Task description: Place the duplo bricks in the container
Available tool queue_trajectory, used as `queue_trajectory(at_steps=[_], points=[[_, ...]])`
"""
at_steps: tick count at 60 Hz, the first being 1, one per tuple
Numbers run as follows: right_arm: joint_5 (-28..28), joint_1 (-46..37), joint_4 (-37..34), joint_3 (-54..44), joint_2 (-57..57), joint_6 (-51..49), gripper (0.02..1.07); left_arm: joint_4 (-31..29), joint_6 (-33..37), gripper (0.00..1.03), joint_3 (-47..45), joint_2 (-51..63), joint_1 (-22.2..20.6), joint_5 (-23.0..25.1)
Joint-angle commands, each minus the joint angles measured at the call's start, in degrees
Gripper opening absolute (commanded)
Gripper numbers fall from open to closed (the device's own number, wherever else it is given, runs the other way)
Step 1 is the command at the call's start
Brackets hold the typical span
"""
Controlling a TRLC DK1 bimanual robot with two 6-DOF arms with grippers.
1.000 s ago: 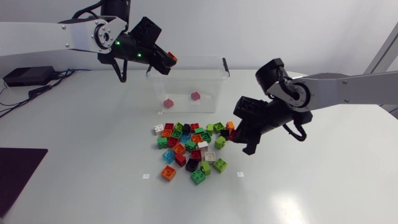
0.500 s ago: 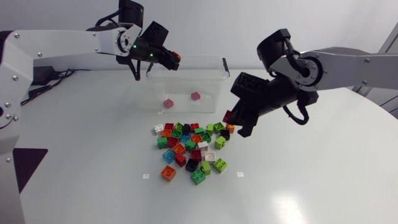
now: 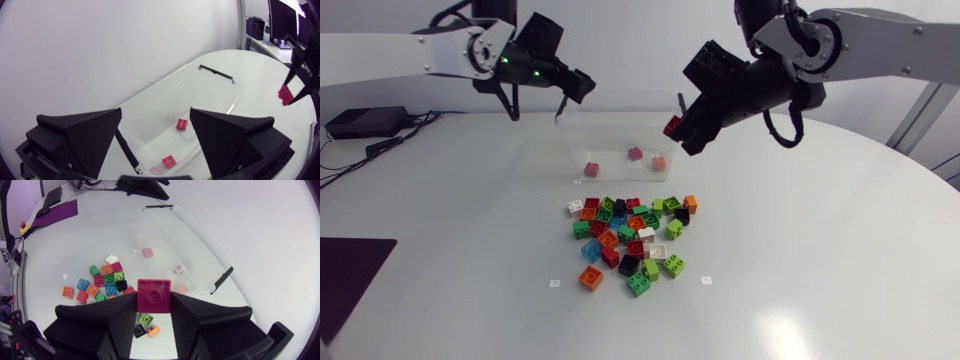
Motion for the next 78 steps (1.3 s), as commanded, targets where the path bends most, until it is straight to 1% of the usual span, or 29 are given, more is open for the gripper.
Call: queue_trajectory(at_steps=[1,9,17,29,35,42,53,68,71,72,74,75,76,78], points=[[-0.2,0.6,1.3,3.2,3.1,2.4,0.25,1.0,1.1,0.98,-5.2,-7.1,0.0,0.4],[-0.2,0.9,2.6,7.8,7.1,4.1,0.25,-0.7,6.2,0.98,-13.2,-13.9,-0.4,0.8],[-0.2,0.9,3.3,11.6,10.8,5.0,0.25,-2.2,11.3,0.98,-19.7,-18.0,-0.3,1.2],[-0.2,0.7,4.1,16.9,15.4,6.3,0.25,-7.1,18.1,0.98,-26.5,-19.6,0.9,4.3],[-0.2,0.6,4.2,19.9,17.9,6.7,0.25,-7.3,21.6,0.98,-30.3,-20.4,1.1,5.0],[-0.2,0.6,4.2,23.4,20.9,7.1,0.25,-7.5,24.6,0.98,-33.7,-21.3,1.1,6.3],[0.0,0.4,3.7,28.9,25.0,7.6,0.25,-8.1,29.6,0.98,-38.4,-20.6,-0.1,6.6],[0.7,-0.6,2.5,35.0,30.1,8.4,0.26,-8.1,32.3,0.97,-40.3,-17.4,-1.7,6.6],[1.2,-0.7,2.0,37.0,31.8,8.4,0.35,-8.1,33.1,0.96,-41.3,-17.2,-2.4,6.6],[1.2,-0.7,1.5,37.9,32.5,8.4,0.39,-8.1,33.4,0.96,-41.7,-17.2,-2.7,6.6],[1.3,-0.9,-0.8,40.7,34.5,8.4,0.55,-8.1,34.0,0.96,-42.5,-17.1,-3.3,6.3],[1.2,-0.9,-1.5,41.5,34.9,8.5,0.61,-8.2,34.4,0.96,-42.8,-17.1,-3.6,6.1],[1.2,-0.9,-2.1,42.2,35.4,8.5,0.7,-8.1,34.7,0.96,-43.2,-17.0,-3.9,5.8],[1.3,-1.0,-2.3,42.9,36.0,8.5,0.85,-8.1,35.0,0.96,-43.6,-17.1,-4.4,5.7]])
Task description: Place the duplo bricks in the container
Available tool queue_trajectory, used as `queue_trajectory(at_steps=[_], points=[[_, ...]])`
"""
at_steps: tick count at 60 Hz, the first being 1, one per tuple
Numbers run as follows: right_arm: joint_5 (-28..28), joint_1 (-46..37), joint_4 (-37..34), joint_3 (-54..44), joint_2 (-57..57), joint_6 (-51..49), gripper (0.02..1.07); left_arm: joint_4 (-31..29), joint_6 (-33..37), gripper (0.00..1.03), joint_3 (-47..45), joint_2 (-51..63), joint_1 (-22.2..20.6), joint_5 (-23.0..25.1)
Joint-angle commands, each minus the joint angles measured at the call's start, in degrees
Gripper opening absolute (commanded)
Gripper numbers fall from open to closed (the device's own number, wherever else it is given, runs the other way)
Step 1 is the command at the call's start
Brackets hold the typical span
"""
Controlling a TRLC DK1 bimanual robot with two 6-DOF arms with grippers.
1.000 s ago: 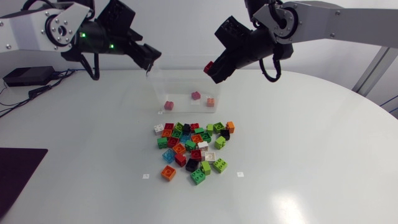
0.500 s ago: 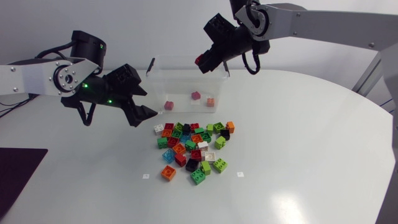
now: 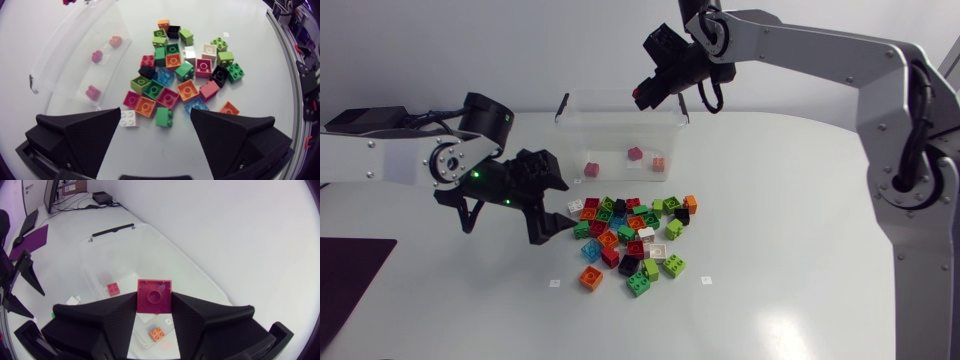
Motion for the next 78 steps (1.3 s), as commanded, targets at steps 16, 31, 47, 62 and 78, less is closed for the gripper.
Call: queue_trajectory(at_steps=[16,31,47,62,78], points=[[0.7,-0.3,-3.5,1.6,-1.3,1.2,1.01,-0.3,7.0,0.96,-6.3,2.2,-5.4,-1.5],[0.4,-0.2,-2.4,-12.3,-13.2,-1.5,1.01,-2.9,12.3,0.96,-7.6,1.9,-9.1,-1.4],[-0.3,0.0,0.0,-30.2,-26.7,-4.6,1.01,-4.5,16.5,0.94,-8.9,2.8,-14.0,-3.7],[-0.9,0.3,2.5,-47.0,-36.1,-6.2,1.01,-5.0,19.0,0.94,-6.4,5.8,-15.7,-6.6],[-0.1,1.4,2.3,-59.5,-39.4,-1.6,1.01,-7.5,20.1,0.67,-2.4,10.2,-16.3,-7.7]])
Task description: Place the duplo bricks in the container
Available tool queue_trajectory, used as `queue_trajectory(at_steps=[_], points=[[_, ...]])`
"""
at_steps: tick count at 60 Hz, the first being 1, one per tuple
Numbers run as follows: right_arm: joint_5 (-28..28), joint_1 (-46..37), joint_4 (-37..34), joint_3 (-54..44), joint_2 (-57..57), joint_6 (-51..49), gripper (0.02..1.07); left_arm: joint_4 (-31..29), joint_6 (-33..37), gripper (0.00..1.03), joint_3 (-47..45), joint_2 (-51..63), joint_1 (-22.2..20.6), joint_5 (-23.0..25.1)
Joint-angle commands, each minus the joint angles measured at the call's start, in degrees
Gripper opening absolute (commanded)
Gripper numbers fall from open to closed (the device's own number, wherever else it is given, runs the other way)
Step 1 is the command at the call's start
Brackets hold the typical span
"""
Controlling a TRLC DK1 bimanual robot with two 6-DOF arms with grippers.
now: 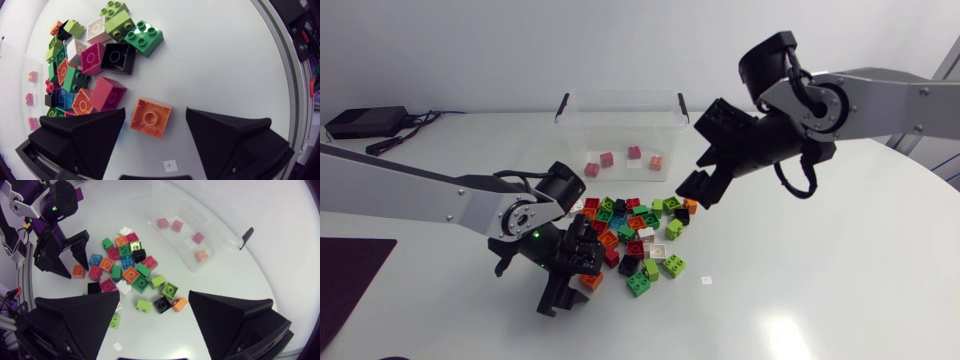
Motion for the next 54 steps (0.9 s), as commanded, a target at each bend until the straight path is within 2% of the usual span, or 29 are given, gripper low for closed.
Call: queue_trajectory(at_steps=[1,8,27,44,54], points=[[0.8,1.0,-0.2,-3.6,-0.9,2.4,1.01,-1.0,2.3,0.62,1.9,1.8,-0.9,-0.3],[2.6,2.4,-0.5,-6.5,-0.9,4.1,1.01,-1.4,2.3,0.4,2.2,2.2,-1.1,-0.3],[6.4,7.4,-1.1,-9.8,3.3,7.5,1.01,-5.3,2.3,0.38,2.2,-0.9,-0.7,-0.4],[9.0,9.8,-0.7,-10.2,8.5,8.7,0.99,-7.5,0.1,0.38,2.5,-10.6,1.0,-0.1],[10.0,10.7,-0.4,-9.5,11.4,9.4,0.97,-8.7,-3.1,0.38,5.3,-15.0,3.6,3.1]])
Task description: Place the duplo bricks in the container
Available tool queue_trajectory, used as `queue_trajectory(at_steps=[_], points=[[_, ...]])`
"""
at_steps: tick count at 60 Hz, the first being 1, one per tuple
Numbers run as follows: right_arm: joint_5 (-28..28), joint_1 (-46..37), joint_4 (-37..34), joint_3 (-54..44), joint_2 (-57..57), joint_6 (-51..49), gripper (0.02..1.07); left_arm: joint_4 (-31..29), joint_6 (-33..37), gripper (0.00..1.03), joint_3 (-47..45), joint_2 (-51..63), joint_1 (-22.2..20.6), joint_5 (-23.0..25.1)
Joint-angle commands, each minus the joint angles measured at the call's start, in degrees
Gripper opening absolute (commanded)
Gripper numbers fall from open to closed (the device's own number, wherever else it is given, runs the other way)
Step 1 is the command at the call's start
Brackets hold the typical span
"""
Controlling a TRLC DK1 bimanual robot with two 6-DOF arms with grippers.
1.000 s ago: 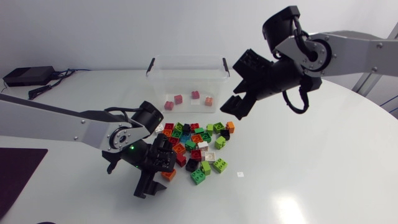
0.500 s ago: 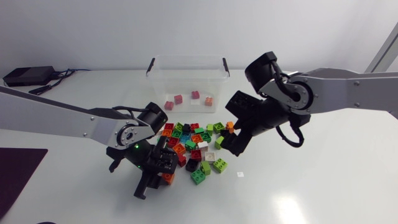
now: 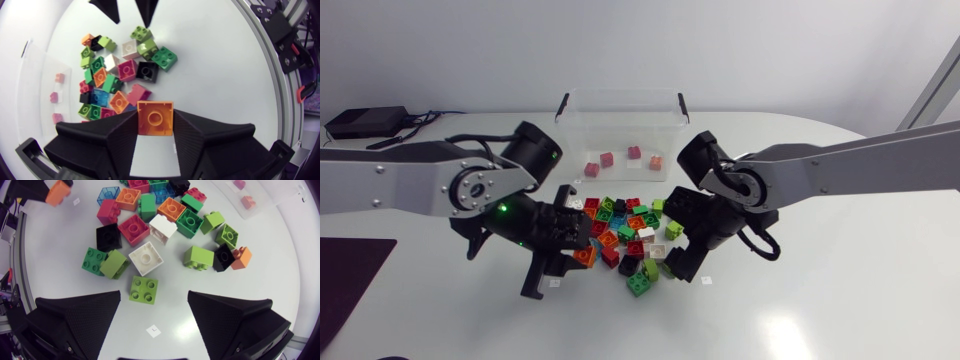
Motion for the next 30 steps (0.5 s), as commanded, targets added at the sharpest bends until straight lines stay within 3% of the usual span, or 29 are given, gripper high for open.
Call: queue_trajectory(at_steps=[1,18,25,30], points=[[0.7,1.0,0.4,-0.2,2.4,1.7,0.97,-0.9,-2.3,0.38,3.1,-3.0,1.7,1.7],[1.6,2.9,0.7,1.1,5.6,2.5,0.93,-0.6,-10.7,0.38,8.9,-5.7,6.6,8.0],[2.0,3.2,1.0,1.9,7.1,2.7,0.93,2.9,-14.9,0.38,9.9,-6.0,7.8,8.9],[2.0,3.2,1.3,2.1,7.6,2.7,0.85,5.3,-17.2,0.38,10.5,-6.1,8.8,9.0]])
